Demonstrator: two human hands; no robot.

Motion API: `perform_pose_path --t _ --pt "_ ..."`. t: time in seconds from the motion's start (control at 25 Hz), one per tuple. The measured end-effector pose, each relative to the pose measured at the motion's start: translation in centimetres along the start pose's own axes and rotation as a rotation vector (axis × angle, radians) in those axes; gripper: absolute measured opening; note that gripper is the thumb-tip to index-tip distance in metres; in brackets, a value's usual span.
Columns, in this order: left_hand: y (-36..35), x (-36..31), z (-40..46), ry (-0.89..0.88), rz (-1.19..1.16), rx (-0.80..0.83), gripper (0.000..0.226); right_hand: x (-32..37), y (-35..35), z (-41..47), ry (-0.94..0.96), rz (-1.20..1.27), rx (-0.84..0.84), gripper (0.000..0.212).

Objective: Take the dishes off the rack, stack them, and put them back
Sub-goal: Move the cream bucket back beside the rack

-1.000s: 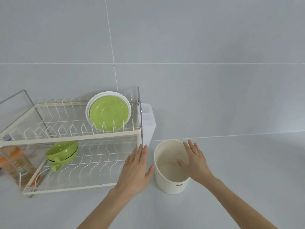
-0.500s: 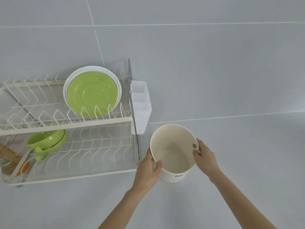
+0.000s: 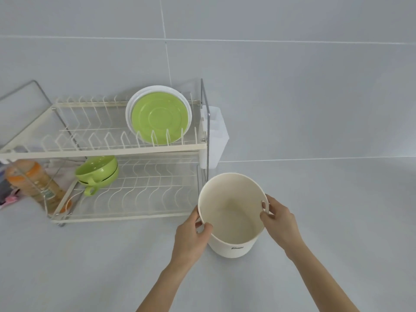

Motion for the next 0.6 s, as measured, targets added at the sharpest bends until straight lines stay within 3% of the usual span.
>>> perform_pose_path --t 0.6 --pt "13.0 9.7 -3.7 0.132 0.057 -0.110 0.047 2.5 -14.8 -4.8 0.038 0.077 0.182 0.048"
Point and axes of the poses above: each hand's wrist, its own z-axis towards the middle knuckle, its own y-axis out of the back of the hand, x = y × z, the point moved 10 cm from there along z, towards the middle knuckle, and after that the axes turned 11 degrees about z, right-handed, at the moved point
